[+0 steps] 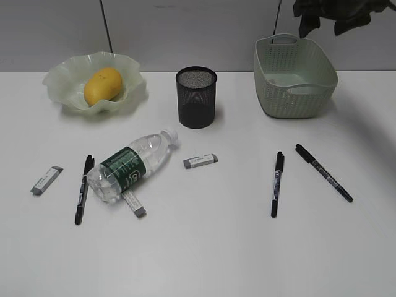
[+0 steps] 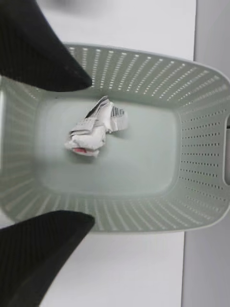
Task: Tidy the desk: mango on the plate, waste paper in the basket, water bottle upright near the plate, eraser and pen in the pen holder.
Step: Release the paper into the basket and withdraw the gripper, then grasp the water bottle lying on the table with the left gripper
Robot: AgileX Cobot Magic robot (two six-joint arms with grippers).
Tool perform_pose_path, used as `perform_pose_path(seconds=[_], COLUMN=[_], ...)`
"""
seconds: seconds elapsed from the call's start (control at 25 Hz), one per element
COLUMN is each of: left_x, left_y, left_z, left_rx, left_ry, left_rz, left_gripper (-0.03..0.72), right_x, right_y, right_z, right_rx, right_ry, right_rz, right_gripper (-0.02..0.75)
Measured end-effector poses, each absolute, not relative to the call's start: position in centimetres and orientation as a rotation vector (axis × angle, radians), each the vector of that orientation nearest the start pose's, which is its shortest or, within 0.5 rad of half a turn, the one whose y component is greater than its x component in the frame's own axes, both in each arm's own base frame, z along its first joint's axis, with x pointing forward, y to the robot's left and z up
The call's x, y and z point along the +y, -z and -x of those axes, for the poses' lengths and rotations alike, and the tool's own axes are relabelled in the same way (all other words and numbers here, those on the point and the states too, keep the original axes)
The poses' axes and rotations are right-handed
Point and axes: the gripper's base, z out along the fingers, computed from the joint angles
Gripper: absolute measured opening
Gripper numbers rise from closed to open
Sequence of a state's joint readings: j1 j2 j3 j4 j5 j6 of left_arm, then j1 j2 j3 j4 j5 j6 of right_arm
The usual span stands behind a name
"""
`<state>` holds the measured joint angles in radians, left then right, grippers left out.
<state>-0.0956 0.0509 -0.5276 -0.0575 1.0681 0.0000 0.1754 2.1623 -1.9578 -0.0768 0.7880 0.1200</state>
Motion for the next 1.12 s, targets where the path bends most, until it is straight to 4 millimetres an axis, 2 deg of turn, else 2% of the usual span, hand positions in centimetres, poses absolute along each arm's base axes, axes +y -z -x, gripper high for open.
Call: perform_pose_path(seconds=[0.16,0.36,0.48,0.68,0.88,1.0,1.12], left_x=[-0.5,-0.5,-0.5,-0.5,-0.5,-0.5,-0.5], left_y=[-28.5,-28.5,-28.5,-28.5,-28.5,-28.5,-28.5], left_z=[0.1,0.1,0.1,0.1,0.1,0.1,0.1], left_rx=[2.074,2.074,2.074,2.074,2.074,2.074,2.074], left_ry=[0.128,0.128,0.128,0.128,0.128,0.128,0.128], left_rz=[-0.101,-0.101,-0.101,-0.101,-0.101,-0.101,-0.101], left_gripper=[0.498,0.498,0.498,0.498,0.498,0.498,0.498], right_x=[7.8,7.1,6.7,6.3,5.4,4.8,4.1], right_y=[-29.4,-33.8,-36.0,-39.3,-40.2,-39.7,-38.3], right_z=[-47.1,-43.6,-41.5,-37.6,-31.3,-27.1,-23.0], right_rx=[2.495,2.548,2.587,2.548,2.560,2.521,2.476], right_ry=[-0.013,0.008,0.013,-0.024,-0.058,-0.089,-0.105], right_rz=[0.147,0.172,0.176,0.171,0.170,0.165,0.160], right_gripper=[0.582,0.582,0.582,0.575,0.573,0.573,0.573])
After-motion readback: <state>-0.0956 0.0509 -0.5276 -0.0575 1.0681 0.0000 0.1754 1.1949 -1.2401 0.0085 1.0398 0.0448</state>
